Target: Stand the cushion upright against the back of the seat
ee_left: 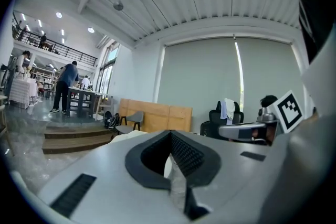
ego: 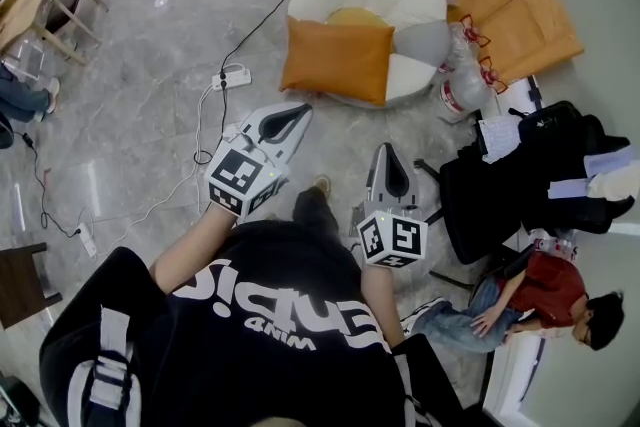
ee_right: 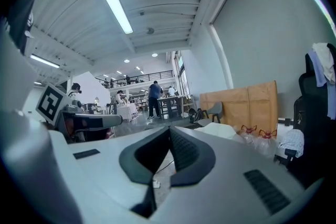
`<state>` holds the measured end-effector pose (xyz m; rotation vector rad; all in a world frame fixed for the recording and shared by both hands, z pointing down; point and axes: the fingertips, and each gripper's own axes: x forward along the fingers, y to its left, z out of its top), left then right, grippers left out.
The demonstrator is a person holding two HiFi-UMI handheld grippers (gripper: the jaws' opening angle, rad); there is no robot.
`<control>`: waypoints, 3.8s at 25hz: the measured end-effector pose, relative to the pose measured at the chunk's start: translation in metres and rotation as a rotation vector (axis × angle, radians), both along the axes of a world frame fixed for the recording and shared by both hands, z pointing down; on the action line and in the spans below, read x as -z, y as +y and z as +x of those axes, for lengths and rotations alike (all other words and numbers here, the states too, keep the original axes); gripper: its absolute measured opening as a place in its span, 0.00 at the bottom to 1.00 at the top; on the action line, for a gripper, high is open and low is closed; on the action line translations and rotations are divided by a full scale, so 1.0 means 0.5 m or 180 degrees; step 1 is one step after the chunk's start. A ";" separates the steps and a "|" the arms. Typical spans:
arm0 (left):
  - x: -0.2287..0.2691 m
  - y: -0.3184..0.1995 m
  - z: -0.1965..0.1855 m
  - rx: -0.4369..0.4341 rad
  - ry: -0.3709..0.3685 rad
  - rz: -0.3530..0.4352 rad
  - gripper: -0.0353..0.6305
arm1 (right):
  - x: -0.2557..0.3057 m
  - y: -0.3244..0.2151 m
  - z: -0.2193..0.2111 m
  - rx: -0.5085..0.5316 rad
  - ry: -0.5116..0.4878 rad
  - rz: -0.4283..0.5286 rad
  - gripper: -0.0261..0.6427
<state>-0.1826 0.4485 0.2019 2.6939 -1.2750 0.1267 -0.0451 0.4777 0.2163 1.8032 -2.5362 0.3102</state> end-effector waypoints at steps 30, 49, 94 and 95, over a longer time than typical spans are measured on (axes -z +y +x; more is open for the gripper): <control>0.012 -0.346 0.223 0.0086 -0.0068 0.0075 0.06 | 0.005 -0.347 0.196 0.0217 -0.0090 0.0046 0.07; -0.006 -0.481 0.265 0.0186 -0.0138 0.0041 0.06 | -0.029 -0.491 0.277 0.0133 -0.0153 -0.0032 0.07; 0.010 -1.148 0.329 -0.0685 -0.0097 0.0030 0.06 | 0.007 -1.107 0.300 -0.0509 0.0002 -0.0071 0.07; 0.007 -1.153 0.334 -0.0694 -0.0086 0.0022 0.06 | 0.003 -1.111 0.304 -0.0513 -0.0008 -0.0073 0.07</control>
